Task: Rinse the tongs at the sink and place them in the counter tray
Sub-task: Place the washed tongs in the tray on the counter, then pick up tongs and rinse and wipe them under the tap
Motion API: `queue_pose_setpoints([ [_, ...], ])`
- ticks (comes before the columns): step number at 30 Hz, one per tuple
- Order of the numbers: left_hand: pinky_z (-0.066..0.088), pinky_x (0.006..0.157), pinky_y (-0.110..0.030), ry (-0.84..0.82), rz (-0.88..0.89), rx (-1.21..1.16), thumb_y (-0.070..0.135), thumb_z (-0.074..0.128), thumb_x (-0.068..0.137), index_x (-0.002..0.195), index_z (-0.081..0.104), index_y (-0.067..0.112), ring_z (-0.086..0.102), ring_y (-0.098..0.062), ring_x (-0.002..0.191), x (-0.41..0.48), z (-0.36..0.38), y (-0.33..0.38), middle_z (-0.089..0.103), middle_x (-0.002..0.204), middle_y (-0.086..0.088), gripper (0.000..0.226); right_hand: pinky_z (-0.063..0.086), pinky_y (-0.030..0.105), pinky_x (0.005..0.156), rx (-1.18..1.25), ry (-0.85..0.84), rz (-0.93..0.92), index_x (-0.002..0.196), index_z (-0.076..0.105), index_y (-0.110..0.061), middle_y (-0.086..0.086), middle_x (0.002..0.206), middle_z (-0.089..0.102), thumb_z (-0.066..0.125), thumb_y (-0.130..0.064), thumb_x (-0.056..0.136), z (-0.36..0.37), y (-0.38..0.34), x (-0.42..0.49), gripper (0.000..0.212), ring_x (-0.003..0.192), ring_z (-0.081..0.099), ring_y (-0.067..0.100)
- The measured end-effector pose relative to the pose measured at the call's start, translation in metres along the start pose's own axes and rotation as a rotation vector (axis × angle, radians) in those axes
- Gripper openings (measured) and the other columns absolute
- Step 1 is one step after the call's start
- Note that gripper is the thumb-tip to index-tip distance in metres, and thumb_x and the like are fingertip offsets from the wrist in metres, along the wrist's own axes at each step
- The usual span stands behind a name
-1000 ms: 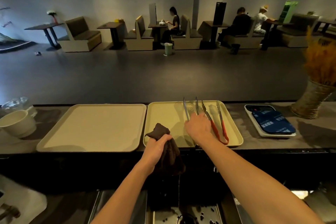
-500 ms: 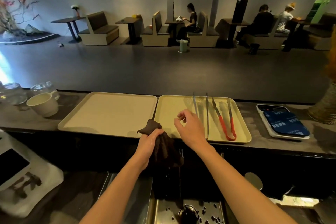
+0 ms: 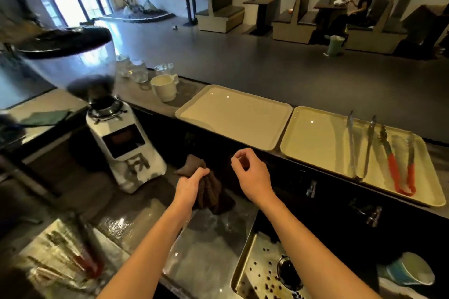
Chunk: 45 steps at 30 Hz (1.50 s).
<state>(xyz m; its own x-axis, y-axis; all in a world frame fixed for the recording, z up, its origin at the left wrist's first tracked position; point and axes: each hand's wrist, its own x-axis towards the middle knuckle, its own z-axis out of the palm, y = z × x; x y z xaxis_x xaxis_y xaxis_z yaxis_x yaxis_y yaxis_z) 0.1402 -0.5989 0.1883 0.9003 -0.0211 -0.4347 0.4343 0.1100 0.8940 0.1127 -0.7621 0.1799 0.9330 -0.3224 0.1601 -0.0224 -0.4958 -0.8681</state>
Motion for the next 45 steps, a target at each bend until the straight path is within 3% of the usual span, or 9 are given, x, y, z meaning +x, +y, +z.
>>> queue_pose_setpoints([
  [5,0.053,0.067,-0.039,0.128,-0.025,-0.024,0.021,0.07,0.084,0.081,0.067,0.004,0.065,-0.028,0.068,0.0,-0.076,-0.006,0.069,0.068,-0.008,0.017,0.05,0.032,0.067,0.033,-0.116,-0.051,0.093,0.059,-0.031,-0.009,0.076,0.062,0.058,-0.036,0.096,0.069,-0.03,-0.014,0.006,0.07,0.059,0.007],
  [15,0.055,0.079,-0.052,0.306,-0.047,-0.127,0.025,0.075,0.076,0.074,0.073,0.009,0.068,-0.034,0.08,-0.021,-0.262,-0.023,0.072,0.081,-0.014,0.017,0.053,0.042,0.071,0.06,-0.347,-0.122,0.092,0.061,-0.029,-0.008,0.076,0.065,0.059,-0.036,0.094,0.235,-0.102,-0.083,0.008,0.071,0.061,0.009],
  [21,0.056,0.073,-0.033,0.422,0.017,-0.092,0.016,0.071,0.082,0.078,0.068,0.011,0.069,-0.031,0.081,-0.034,-0.36,-0.043,0.07,0.077,-0.01,0.006,0.053,0.045,0.072,0.052,-0.442,-0.139,0.088,0.056,-0.034,-0.01,0.074,0.063,0.059,-0.033,0.092,0.322,-0.129,-0.126,0.006,0.072,0.062,0.012],
  [24,0.048,0.049,-0.012,0.514,-0.001,-0.097,0.007,0.064,0.09,0.088,0.064,0.007,0.061,-0.016,0.068,-0.04,-0.403,-0.058,0.064,0.075,-0.004,0.002,0.054,0.042,0.074,0.013,-0.481,-0.124,0.083,0.053,-0.041,-0.012,0.076,0.063,0.058,-0.037,0.091,0.361,-0.137,-0.143,0.01,0.075,0.062,0.011],
  [28,0.05,0.059,-0.025,0.53,-0.013,-0.214,0.006,0.065,0.082,0.089,0.067,0.008,0.063,-0.021,0.069,-0.048,-0.444,-0.079,0.068,0.079,-0.01,0.008,0.053,0.039,0.069,-0.047,-0.524,-0.094,0.087,0.056,-0.035,-0.009,0.077,0.065,0.059,-0.034,0.091,0.399,-0.141,-0.16,0.005,0.071,0.061,0.012],
  [34,0.047,0.046,-0.025,0.548,-0.131,-0.314,0.002,0.056,0.089,0.102,0.062,0.0,0.061,-0.026,0.062,-0.051,-0.483,-0.102,0.064,0.074,-0.011,0.015,0.049,0.036,0.074,-0.37,-0.67,-0.061,0.114,0.051,-0.025,0.003,0.108,0.064,0.057,-0.042,0.095,0.443,-0.122,-0.161,0.026,0.092,0.064,0.026],
  [37,0.046,0.044,-0.025,0.566,-0.195,-0.305,0.001,0.055,0.086,0.084,0.06,0.002,0.061,-0.023,0.049,-0.044,-0.494,-0.11,0.059,0.066,-0.012,0.006,0.046,0.039,0.086,-0.537,-0.744,-0.027,0.13,0.046,-0.018,0.01,0.13,0.051,0.057,-0.039,0.096,0.462,-0.114,-0.147,0.042,0.111,0.058,0.033],
  [42,0.038,0.038,-0.021,0.573,-0.267,-0.329,0.007,0.046,0.086,0.072,0.051,0.005,0.05,-0.022,0.039,-0.029,-0.499,-0.11,0.048,0.054,-0.011,0.014,0.045,0.044,0.101,-0.677,-0.835,-0.146,0.129,0.053,-0.016,0.016,0.139,0.045,0.06,-0.041,0.093,0.502,-0.103,-0.124,0.045,0.125,0.048,0.035],
  [45,0.042,0.052,-0.029,0.607,-0.286,-0.376,0.004,0.043,0.086,0.076,0.053,0.004,0.055,-0.025,0.054,-0.021,-0.496,-0.106,0.056,0.061,-0.011,0.014,0.041,0.044,0.107,-0.738,-0.914,-0.236,0.123,0.059,-0.015,0.02,0.144,0.042,0.062,-0.046,0.089,0.521,-0.092,-0.119,0.046,0.133,0.04,0.037],
])
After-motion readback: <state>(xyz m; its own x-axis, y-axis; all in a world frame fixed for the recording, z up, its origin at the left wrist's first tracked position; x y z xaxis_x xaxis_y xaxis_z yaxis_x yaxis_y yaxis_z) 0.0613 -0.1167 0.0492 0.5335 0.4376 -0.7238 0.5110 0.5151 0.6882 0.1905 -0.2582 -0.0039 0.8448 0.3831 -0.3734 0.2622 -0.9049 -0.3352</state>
